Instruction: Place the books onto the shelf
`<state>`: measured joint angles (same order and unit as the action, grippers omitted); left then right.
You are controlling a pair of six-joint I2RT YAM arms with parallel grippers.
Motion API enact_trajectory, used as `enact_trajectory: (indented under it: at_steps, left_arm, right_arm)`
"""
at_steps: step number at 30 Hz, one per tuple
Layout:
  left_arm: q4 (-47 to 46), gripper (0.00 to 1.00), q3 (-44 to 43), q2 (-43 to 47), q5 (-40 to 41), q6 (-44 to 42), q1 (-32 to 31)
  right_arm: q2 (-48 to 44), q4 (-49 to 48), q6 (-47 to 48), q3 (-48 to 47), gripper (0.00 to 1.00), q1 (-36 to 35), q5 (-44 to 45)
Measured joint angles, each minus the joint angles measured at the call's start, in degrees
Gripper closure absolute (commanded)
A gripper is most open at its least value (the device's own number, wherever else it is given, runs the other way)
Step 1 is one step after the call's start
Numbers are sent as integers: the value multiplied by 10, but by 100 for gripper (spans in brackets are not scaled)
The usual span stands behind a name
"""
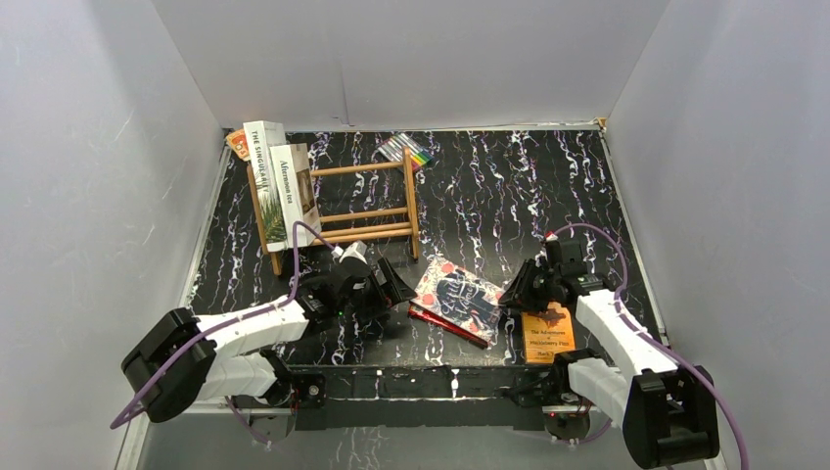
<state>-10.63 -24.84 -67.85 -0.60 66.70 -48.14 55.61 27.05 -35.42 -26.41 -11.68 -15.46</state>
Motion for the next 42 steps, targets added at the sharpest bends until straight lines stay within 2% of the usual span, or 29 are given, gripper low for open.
enact_trajectory:
  at_steps: [2, 5, 11, 18, 22, 32, 36, 37, 38, 40, 41, 42]
  left_arm:
    - [0, 15, 0, 0, 2, 0, 0]
    - [-1, 15, 0, 0, 5, 2, 0]
    - [-2, 14, 0, -5, 6, 2, 0]
    - [0, 14, -17, -33, 12, -10, 0]
    - [0, 13, -24, -39, 12, -8, 0]
    - [-8, 14, -7, -44, 14, 37, 0]
    - [-50, 17, 15, -49, 17, 64, 1]
    - [-65, 18, 20, -50, 17, 69, 1]
    - [-76, 19, 22, -54, 18, 71, 2]
    - [-99, 23, 23, -67, 19, 75, 5]
    - [-108, 25, 23, -73, 20, 75, 6]
    - [-119, 27, 22, -82, 19, 76, 8]
  right_arm:
    - [3, -2, -7, 2, 38, 1, 1]
    - [2, -6, -16, 12, 34, 2, 10]
    - [-6, -18, -24, 19, 47, 3, 3]
    - [-7, -56, -60, 35, 82, 4, -43]
    - [-45, -58, -97, 55, 98, 4, -65]
    - [-89, -58, -163, 106, 100, 3, -132]
    - [-123, -56, -184, 123, 100, -6, -144]
    - [-134, -52, -189, 129, 98, -11, -149]
    - [-138, -49, -190, 131, 86, -14, -151]
    - [-141, -34, -185, 130, 55, -18, -153]
    - [-140, -21, -180, 124, 45, -20, -149]
    - [-137, -3, -172, 114, 41, -21, -140]
